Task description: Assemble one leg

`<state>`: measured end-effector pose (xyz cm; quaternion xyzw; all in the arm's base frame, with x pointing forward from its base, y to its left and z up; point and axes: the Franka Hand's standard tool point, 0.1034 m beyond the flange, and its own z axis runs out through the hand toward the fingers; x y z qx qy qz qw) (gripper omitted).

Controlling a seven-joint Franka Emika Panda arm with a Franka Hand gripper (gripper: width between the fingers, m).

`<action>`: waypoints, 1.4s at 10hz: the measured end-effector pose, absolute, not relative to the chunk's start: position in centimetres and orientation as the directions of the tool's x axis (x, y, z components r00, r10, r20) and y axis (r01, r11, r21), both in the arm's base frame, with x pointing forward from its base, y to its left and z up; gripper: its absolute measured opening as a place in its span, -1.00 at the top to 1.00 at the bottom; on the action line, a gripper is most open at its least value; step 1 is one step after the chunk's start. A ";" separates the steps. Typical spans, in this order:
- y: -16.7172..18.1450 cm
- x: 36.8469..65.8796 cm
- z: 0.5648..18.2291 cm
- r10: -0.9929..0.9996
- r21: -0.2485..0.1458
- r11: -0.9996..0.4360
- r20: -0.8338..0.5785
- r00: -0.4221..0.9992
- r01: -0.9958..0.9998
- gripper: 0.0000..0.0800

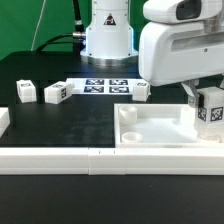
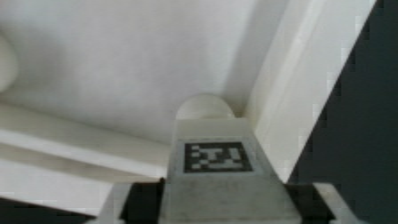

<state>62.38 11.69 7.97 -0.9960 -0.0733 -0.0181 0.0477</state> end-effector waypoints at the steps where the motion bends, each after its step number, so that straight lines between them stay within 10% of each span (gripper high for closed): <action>1: 11.7 62.4 7.9 0.011 -0.103 -0.995 0.048 0.999 0.016 0.26; 6: 12.1 62.5 7.8 -0.629 -0.154 -0.769 0.008 0.778 -0.620 0.26; 12: 13.0 62.4 7.8 -0.912 -0.151 -0.379 -0.106 0.396 -0.913 0.26; 13: 13.0 62.4 7.8 -0.893 -0.156 -0.423 -0.099 0.440 -0.893 -0.33; 14: 13.0 62.4 7.8 -0.873 -0.160 -0.462 -0.092 0.480 -0.872 -0.33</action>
Offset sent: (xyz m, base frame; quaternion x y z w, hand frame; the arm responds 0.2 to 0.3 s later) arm -0.0104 -0.0004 -0.0091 0.0083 0.0070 0.2840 0.9588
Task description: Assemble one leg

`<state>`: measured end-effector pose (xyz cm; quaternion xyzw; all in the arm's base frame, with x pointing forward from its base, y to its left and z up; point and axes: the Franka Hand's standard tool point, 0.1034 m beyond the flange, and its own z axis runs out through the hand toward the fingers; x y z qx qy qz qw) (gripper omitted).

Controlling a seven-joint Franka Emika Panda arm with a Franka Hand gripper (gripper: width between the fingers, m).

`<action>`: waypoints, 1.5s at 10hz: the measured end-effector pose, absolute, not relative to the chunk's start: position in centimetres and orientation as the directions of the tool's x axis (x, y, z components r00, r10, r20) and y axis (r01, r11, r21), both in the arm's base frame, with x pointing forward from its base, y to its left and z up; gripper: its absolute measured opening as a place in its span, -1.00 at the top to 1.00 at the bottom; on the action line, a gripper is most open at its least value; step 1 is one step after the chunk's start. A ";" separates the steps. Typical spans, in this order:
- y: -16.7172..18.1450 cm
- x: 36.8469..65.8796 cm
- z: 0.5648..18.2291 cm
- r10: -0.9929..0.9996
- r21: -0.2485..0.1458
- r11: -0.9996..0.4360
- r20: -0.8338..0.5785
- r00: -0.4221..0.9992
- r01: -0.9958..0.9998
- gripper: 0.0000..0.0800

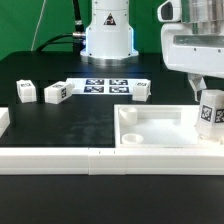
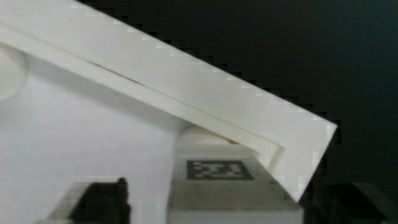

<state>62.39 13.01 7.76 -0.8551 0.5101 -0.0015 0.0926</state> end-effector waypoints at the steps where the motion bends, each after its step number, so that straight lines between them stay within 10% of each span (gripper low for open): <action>1: 12.9 62.5 7.8 -0.848 -0.164 -0.507 -0.084 0.524 -0.846 -0.53; 6: 13.6 63.0 8.3 -0.203 -0.068 -0.977 0.009 0.979 -0.202 -0.62; 14: 11.8 63.3 8.0 0.331 -0.014 -0.943 0.046 0.943 0.332 -0.59; 15: 11.7 63.3 8.0 0.331 -0.014 -0.943 0.046 0.943 0.331 -0.14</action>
Offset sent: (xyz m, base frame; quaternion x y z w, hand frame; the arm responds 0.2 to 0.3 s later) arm 0.0103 -0.0018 0.0008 -0.0734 0.0083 -0.2888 0.9545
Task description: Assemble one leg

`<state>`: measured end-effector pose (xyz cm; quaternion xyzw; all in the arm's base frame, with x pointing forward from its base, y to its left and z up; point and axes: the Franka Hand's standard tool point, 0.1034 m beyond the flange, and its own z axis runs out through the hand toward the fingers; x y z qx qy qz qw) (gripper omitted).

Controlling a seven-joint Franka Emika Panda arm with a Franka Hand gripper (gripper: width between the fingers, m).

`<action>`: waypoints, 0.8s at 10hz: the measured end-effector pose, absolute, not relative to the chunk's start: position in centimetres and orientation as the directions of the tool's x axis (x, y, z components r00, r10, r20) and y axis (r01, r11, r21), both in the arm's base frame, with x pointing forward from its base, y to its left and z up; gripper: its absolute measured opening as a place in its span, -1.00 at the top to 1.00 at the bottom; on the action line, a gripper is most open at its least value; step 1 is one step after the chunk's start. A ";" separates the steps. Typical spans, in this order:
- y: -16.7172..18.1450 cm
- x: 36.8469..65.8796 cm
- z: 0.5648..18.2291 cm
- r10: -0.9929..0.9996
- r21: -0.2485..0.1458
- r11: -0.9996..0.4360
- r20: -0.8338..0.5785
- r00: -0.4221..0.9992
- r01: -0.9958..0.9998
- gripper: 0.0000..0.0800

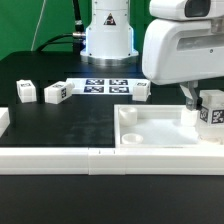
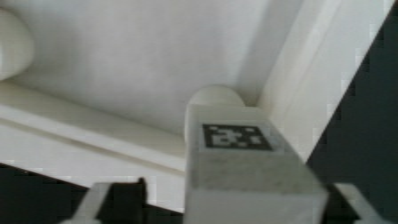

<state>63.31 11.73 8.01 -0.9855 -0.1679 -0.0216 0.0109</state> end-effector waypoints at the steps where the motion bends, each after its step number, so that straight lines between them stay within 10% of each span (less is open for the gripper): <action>1: 11.7 63.3 8.0 0.331 -0.014 -0.943 0.046 0.943 0.332 0.29; 8: 12.2 63.2 7.9 -0.061 -0.041 -0.997 0.035 0.997 -0.060 0.28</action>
Offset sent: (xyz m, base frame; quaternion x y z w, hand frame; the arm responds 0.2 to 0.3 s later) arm 0.0000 0.0000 0.0000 0.0000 0.0000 0.0799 0.9968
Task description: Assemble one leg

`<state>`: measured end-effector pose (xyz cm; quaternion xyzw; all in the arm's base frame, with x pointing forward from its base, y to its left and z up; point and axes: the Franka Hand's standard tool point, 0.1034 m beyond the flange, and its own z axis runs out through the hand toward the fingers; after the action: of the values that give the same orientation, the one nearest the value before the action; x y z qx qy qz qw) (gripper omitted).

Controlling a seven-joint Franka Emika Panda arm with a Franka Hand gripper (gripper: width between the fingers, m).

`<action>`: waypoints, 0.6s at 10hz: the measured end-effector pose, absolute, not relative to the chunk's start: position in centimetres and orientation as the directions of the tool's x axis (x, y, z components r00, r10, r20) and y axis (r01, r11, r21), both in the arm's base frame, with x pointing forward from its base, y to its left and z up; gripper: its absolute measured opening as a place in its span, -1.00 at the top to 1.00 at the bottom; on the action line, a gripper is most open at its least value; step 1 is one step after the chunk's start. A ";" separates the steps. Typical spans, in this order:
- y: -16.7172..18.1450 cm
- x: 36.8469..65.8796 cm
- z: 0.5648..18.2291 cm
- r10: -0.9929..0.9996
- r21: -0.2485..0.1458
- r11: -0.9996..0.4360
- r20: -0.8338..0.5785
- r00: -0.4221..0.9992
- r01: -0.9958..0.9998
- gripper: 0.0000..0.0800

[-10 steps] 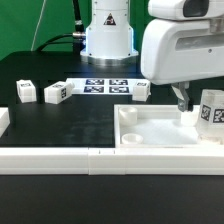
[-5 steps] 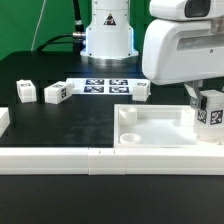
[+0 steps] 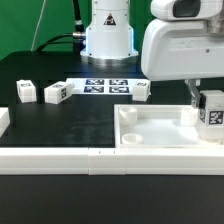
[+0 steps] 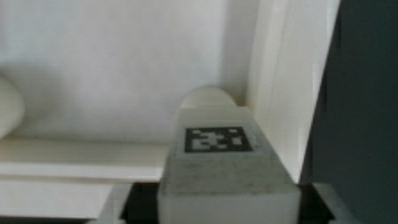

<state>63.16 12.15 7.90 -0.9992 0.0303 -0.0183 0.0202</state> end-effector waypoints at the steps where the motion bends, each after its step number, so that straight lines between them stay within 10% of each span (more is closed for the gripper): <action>1: 12.3 63.1 7.9 -0.215 -0.040 -0.976 0.031 0.976 -0.214 0.27; 6: 12.3 63.2 7.8 -0.716 -0.058 -0.697 0.008 0.698 -0.715 0.27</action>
Offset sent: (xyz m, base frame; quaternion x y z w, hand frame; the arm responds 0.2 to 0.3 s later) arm -0.0022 -0.0030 -0.0085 0.0006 0.0142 0.2858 0.9582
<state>63.21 12.29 7.81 -0.9210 0.3885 -0.0148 0.0253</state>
